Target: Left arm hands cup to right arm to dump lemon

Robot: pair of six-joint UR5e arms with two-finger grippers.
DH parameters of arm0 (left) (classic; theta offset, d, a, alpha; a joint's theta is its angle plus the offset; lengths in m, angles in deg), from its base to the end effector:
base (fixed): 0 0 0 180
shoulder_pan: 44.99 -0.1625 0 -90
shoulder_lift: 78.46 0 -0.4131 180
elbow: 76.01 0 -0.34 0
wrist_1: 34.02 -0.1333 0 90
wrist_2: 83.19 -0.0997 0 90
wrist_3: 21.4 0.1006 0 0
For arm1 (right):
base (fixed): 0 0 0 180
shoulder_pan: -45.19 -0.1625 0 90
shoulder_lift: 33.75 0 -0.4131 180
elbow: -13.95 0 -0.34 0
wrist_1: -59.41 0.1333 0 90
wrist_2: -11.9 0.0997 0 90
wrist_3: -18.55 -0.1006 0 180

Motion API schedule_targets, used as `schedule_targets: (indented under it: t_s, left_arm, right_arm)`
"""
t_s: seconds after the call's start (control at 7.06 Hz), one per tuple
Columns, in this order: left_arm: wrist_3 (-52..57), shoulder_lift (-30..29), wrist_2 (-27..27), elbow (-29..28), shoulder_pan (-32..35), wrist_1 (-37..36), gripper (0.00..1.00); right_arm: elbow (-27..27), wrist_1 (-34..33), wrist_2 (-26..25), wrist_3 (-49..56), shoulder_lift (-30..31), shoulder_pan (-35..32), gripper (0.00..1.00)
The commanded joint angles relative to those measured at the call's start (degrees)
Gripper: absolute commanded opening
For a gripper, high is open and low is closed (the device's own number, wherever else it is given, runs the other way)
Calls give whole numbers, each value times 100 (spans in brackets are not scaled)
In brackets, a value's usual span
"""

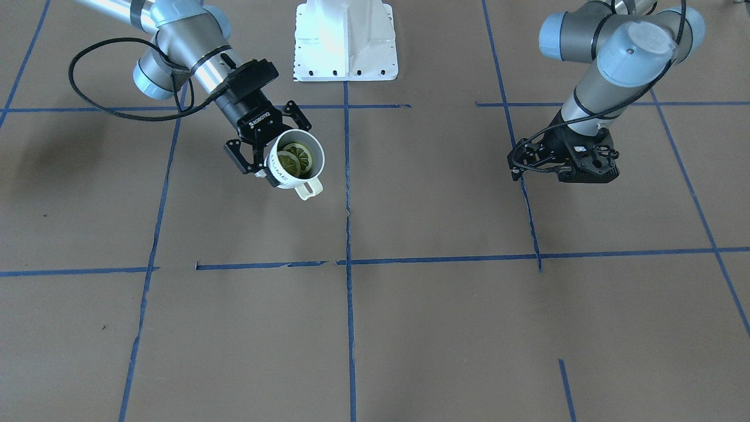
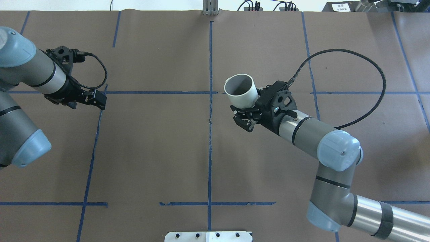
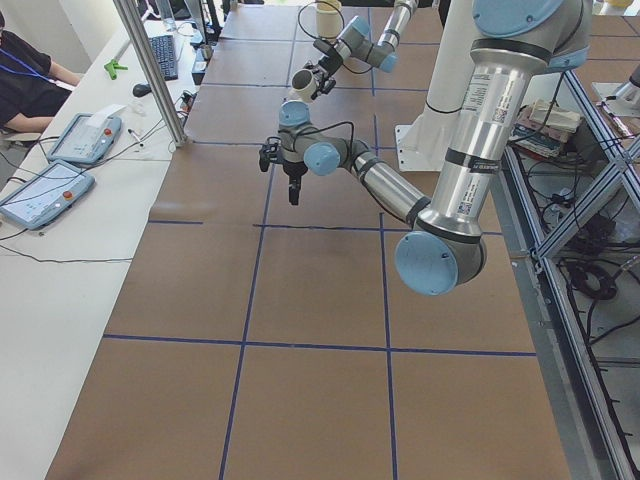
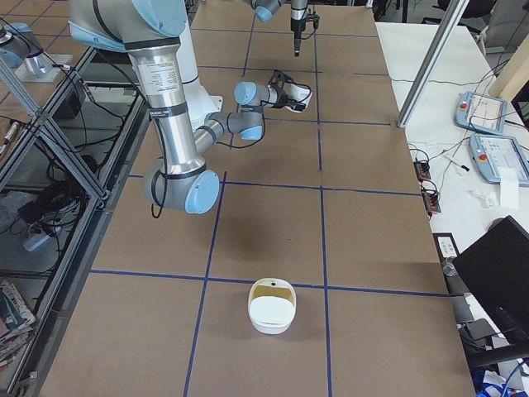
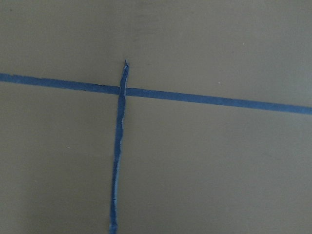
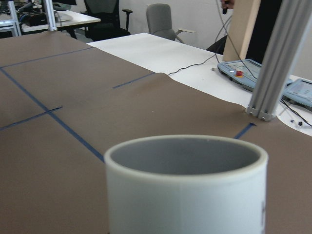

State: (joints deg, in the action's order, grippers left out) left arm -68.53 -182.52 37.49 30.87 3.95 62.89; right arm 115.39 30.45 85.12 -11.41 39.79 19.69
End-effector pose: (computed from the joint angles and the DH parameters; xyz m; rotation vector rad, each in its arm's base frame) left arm 0.2822 -0.4488 0.3956 0.1039 0.8179 0.0769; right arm -0.3956 -0.3685 0.3017 1.2165 -0.9741 -0.2490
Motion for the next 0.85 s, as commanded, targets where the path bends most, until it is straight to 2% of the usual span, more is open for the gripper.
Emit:
schedule_targets:
  t_s: [0.0, 0.14, 0.28, 0.57, 0.71]
  left_arm:
    - [477, 114, -27, -9, 28, 12, 100]
    - [503, 106, -9, -70, 28, 12, 100]
    - [529, 62, 26, -88, 19, -31, 100]
    - [539, 35, 61, -71, 28, -241, 100]
    - [512, 35, 122, -1, 37, -304, 100]
  right_arm:
    - [367, 56, 260, -493, 894, -628, 18]
    - [603, 74, 993, -667, 1360, -1180, 18]
    - [797, 257, 1410, -669, 1895, -1568, 18]
    - [650, 1650, 1502, -669, 2968, -1818, 18]
    - [362, 2448, 1510, -669, 3391, -1818, 18]
